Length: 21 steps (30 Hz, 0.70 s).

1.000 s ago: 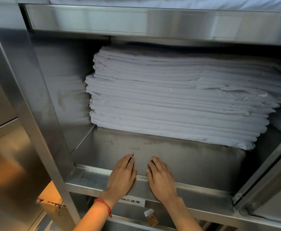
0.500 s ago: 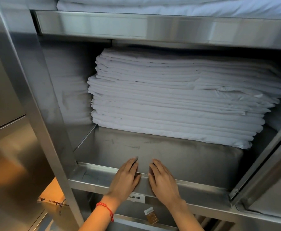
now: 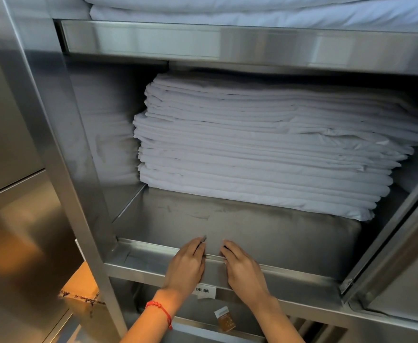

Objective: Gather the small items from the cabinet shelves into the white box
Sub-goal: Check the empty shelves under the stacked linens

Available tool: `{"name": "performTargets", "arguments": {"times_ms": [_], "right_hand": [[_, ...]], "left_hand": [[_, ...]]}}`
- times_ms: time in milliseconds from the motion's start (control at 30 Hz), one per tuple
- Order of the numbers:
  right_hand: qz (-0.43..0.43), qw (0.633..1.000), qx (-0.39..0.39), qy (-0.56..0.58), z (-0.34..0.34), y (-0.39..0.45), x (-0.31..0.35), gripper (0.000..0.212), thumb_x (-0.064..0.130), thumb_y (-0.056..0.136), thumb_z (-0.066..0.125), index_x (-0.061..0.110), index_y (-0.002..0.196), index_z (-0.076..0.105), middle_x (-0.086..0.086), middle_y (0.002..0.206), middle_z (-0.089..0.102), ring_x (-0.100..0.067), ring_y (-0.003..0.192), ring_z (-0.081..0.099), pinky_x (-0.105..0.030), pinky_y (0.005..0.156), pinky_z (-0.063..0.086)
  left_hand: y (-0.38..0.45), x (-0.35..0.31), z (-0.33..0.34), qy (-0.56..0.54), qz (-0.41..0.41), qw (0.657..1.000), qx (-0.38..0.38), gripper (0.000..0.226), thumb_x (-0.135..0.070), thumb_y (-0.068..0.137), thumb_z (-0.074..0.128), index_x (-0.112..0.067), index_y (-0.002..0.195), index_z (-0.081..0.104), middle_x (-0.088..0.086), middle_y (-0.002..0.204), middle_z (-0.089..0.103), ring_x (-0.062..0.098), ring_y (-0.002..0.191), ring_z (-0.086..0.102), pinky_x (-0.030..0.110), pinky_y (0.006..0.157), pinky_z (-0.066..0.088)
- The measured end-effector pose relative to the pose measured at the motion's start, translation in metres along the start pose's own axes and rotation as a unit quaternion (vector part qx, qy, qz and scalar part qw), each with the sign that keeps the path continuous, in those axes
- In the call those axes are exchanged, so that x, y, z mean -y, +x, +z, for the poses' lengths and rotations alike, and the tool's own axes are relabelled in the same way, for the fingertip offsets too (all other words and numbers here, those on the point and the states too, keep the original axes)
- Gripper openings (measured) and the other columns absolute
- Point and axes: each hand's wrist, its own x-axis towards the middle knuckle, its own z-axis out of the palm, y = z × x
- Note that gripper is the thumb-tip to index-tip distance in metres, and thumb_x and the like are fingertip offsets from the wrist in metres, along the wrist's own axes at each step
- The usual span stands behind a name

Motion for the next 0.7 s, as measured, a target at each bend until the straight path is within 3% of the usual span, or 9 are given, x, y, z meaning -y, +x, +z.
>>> {"name": "performTargets", "arguments": {"times_ms": [233, 700], "right_hand": [[-0.012, 0.999, -0.006, 0.029, -0.005, 0.0, 0.001, 0.057, -0.007, 0.04, 0.086, 0.015, 0.091, 0.074, 0.004, 0.101, 0.069, -0.009, 0.085, 0.069, -0.018, 0.068, 0.054], [-0.041, 0.998, -0.036, 0.032, -0.014, -0.002, 0.006, 0.06, -0.008, 0.034, 0.088, 0.01, 0.089, 0.076, 0.0, 0.092, 0.072, -0.011, 0.078, 0.07, -0.02, 0.07, 0.054]], "left_hand": [[-0.003, -0.001, -0.005, 0.008, 0.005, 1.0, 0.005, 0.061, -0.001, 0.034, 0.091, -0.005, 0.092, 0.075, 0.006, 0.091, 0.072, 0.018, 0.077, 0.071, 0.026, 0.07, 0.056], [-0.004, -0.001, -0.01, 0.003, 0.033, 0.999, 0.003, 0.057, 0.0, 0.026, 0.093, -0.004, 0.08, 0.076, 0.007, 0.083, 0.072, 0.018, 0.067, 0.07, 0.025, 0.062, 0.056]]}}
